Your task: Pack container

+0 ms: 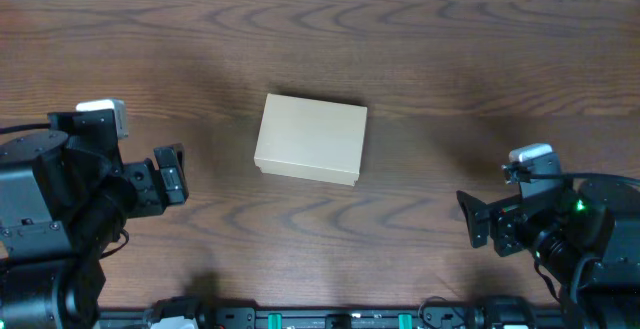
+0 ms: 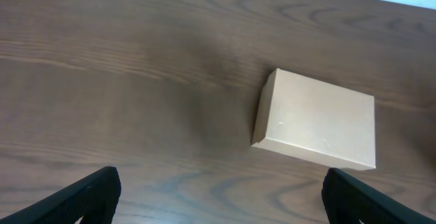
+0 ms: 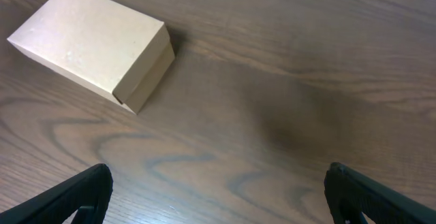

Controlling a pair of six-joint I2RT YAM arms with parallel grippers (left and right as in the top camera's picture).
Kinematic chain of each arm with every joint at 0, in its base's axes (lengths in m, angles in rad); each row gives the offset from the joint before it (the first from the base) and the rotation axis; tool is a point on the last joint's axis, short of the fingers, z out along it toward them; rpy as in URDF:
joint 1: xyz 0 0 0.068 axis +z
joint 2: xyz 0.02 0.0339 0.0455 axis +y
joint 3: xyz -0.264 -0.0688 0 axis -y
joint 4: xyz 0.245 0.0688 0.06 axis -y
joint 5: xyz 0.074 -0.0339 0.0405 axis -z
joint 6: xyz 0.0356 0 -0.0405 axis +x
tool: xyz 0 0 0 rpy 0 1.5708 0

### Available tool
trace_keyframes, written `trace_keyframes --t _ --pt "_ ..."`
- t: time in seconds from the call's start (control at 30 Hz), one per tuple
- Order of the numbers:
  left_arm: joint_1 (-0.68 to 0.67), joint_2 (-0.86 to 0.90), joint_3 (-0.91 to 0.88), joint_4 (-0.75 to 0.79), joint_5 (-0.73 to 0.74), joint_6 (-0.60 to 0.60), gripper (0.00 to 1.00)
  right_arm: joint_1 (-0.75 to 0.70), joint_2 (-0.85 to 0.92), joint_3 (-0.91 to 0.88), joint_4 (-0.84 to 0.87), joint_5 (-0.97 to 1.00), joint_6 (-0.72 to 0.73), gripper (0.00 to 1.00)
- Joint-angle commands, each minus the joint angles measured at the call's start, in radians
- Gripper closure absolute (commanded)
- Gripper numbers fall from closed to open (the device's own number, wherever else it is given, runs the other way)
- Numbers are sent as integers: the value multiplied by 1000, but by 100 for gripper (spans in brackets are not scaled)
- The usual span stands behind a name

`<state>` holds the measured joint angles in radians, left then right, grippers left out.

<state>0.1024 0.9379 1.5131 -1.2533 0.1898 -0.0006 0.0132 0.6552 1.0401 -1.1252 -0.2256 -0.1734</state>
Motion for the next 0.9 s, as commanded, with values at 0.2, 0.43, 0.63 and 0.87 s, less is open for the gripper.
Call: trace_keyframes --t 0.2,0.43,0.63,0.87 --pt "4 3 -5 -10 -21 -6 5 -14 -1 -5 2 13 12 1" --pt "4 3 -5 -34 -71 5 5 -14 -1 -5 2 13 12 1" --pt "4 -38 -47 39 -126 23 5 -14 -1 -5 2 13 12 1" --pt "-3 -240 -413 319 -111 23 5 -14 -1 -5 2 13 12 1"
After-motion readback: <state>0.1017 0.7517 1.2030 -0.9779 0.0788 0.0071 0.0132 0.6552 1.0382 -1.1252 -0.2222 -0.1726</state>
